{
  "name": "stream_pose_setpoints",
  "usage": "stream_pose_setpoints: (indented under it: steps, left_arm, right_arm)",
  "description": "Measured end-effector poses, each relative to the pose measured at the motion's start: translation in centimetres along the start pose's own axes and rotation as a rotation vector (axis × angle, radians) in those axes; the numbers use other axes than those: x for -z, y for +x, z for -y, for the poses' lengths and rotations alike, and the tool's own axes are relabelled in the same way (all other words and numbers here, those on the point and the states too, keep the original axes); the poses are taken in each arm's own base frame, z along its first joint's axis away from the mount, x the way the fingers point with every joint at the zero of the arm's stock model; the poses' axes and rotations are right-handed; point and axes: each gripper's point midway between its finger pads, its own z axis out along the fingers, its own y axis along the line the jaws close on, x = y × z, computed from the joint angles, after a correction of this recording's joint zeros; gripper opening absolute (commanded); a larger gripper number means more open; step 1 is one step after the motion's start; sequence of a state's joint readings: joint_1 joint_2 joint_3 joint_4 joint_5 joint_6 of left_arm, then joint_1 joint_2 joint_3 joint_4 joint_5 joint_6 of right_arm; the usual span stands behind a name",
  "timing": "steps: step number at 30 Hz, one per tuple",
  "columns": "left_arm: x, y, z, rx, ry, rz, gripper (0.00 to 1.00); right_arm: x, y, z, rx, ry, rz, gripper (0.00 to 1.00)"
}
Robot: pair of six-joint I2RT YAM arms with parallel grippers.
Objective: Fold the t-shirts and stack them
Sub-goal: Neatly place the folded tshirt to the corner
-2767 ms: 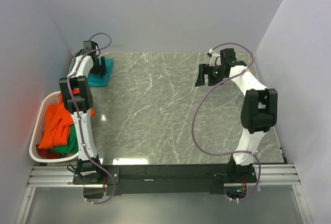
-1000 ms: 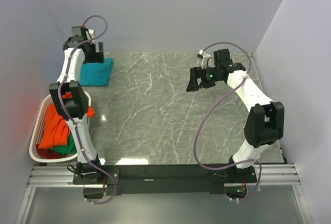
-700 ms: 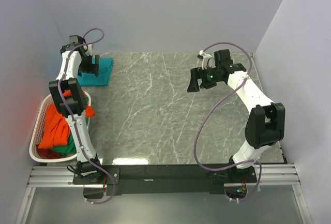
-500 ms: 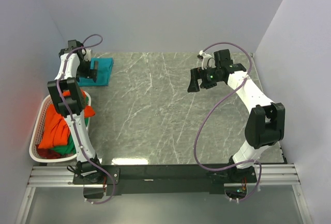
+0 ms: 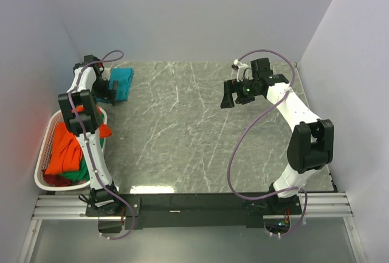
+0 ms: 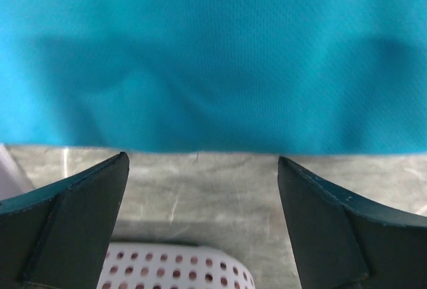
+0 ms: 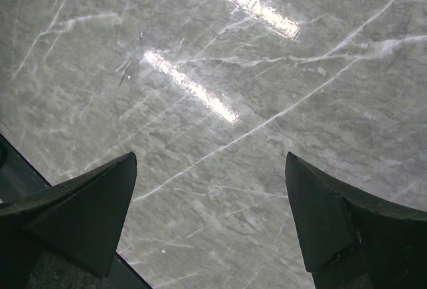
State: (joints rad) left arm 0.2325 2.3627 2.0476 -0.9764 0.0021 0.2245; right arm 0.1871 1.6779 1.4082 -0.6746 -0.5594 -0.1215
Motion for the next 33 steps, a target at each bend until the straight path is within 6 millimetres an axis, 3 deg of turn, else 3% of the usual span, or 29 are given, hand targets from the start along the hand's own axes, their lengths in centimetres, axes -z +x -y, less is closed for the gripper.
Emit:
stream_pose_setpoints:
  steps: [11, 33]
  left_arm:
    - [-0.9, -2.1, -0.3, -0.022, 0.009, 0.047, 0.99]
    - [-1.6, -5.6, 1.1, -0.052, 0.033, 0.142, 0.99]
  right_arm:
    - [0.0, 0.0, 0.4, 0.003, 0.021, -0.002, 0.98]
    - [0.0, -1.2, 0.5, 0.009, 0.021, 0.006, 0.98]
